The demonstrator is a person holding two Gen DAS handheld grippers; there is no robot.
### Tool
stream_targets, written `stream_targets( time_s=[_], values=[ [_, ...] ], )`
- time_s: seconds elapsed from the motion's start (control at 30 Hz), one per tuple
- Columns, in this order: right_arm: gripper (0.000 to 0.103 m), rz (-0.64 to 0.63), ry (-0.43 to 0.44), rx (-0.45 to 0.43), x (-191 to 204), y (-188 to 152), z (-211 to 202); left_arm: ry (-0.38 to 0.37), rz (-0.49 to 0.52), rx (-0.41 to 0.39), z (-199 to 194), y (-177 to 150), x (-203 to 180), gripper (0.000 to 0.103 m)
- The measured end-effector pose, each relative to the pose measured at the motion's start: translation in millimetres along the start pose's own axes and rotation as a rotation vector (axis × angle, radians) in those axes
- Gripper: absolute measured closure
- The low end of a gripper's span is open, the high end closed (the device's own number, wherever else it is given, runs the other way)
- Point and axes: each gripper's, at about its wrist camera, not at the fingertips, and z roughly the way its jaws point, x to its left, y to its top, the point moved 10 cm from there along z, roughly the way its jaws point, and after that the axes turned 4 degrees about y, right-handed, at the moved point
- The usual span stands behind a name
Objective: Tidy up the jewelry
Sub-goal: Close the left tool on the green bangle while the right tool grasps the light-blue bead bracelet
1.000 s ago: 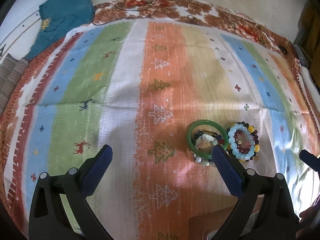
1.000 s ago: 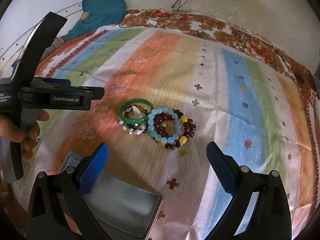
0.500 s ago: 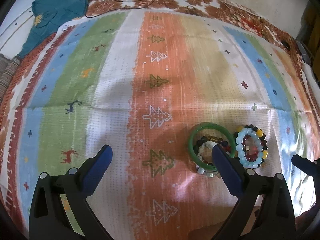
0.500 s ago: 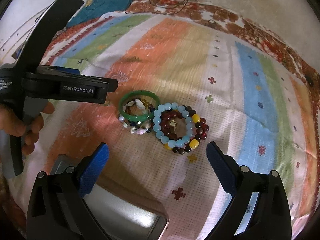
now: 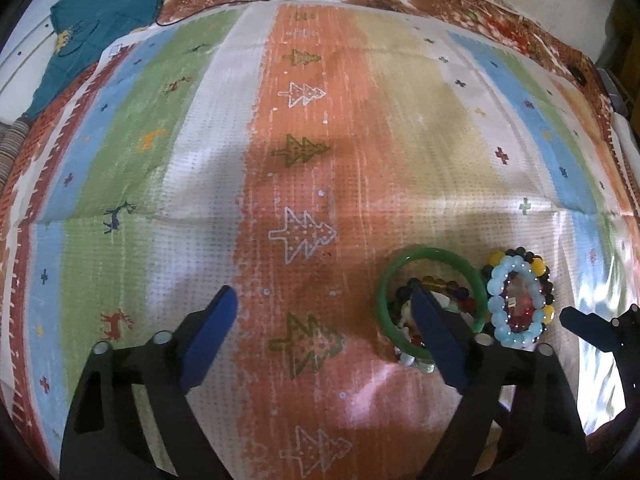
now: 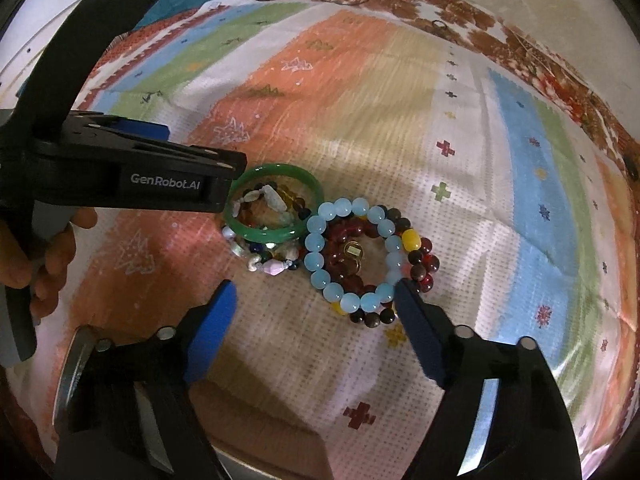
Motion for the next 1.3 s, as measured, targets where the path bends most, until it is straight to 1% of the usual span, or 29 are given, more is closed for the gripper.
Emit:
stream_targets(
  time_s=[0.03,0.07,0.17,0.2,0.23,0.27,0.3,0.33,0.4,0.47,0.5,0.57,0.6,0.67,0.73,0.83,0.9,0.97,1.07,1.17,1.3],
  values=[
    [0.031,-0.002,0.0,0.002,0,0,1,0.004,0.003,0.002,2,0,0,0.025],
    [0.033,-0.003,0.002,0.004,-1,1,2,0.009,0.006,0.002,3,1,0,0.029],
    [0.042,-0.005,0.006,0.011,-1,1,5,-0.007,0.021,0.013,8,-1,-5,0.035],
    [0.047,-0.006,0.003,0.014,-2,1,7,-0.01,0.026,0.017,10,-2,-7,0.036],
    [0.053,-0.007,-0.002,0.02,-3,1,8,-0.008,0.034,0.02,12,-3,-8,0.04],
    [0.056,-0.01,-0.005,0.026,-3,0,10,-0.001,0.041,0.024,13,-5,-9,0.043],
    [0.062,-0.013,-0.006,0.029,-4,0,11,0.001,0.05,0.029,15,-6,-10,0.045],
    [0.066,-0.016,-0.006,0.034,-4,0,13,0.004,0.065,0.029,16,-7,-12,0.048],
    [0.067,-0.02,-0.006,0.036,-4,-1,14,0.018,0.079,0.027,17,-8,-12,0.05],
    [0.068,-0.022,-0.001,0.039,-4,-1,15,0.015,0.079,0.025,18,-9,-12,0.055],
    [0.069,-0.027,-0.001,0.044,-4,-1,16,0.012,0.078,0.023,18,-9,-13,0.056],
    [0.072,-0.033,-0.003,0.049,-4,-2,17,0.004,0.076,0.023,18,-9,-13,0.064],
    [0.074,-0.035,-0.006,0.052,-4,-2,18,0.002,0.075,0.024,18,-8,-13,0.066],
    [0.078,-0.037,-0.01,0.055,-4,-3,18,-0.006,0.073,0.024,17,-8,-14,0.079],
    [0.084,-0.039,-0.005,0.053,-4,-3,18,-0.021,0.066,0.026,17,-8,-16,0.086],
    [0.087,-0.039,-0.002,0.052,-4,-3,18,-0.026,0.067,0.027,17,-8,-19,0.095],
    [0.088,-0.04,-0.002,0.046,-4,-3,17,-0.018,0.074,0.024,17,-8,-20,0.096],
    [0.092,-0.042,0.001,0.04,-3,-2,16,-0.018,0.073,0.025,17,-8,-20,0.096],
    [0.101,-0.052,-0.001,0.029,0,-1,12,-0.025,0.065,0.026,16,-7,-20,0.096],
    [0.102,-0.051,-0.01,0.025,-1,0,11,-0.03,0.058,0.023,13,-6,-19,0.097],
    [0.102,-0.039,0.0,0.039,-5,-3,13,-0.032,0.057,0.021,11,-5,-18,0.097]
  ],
)
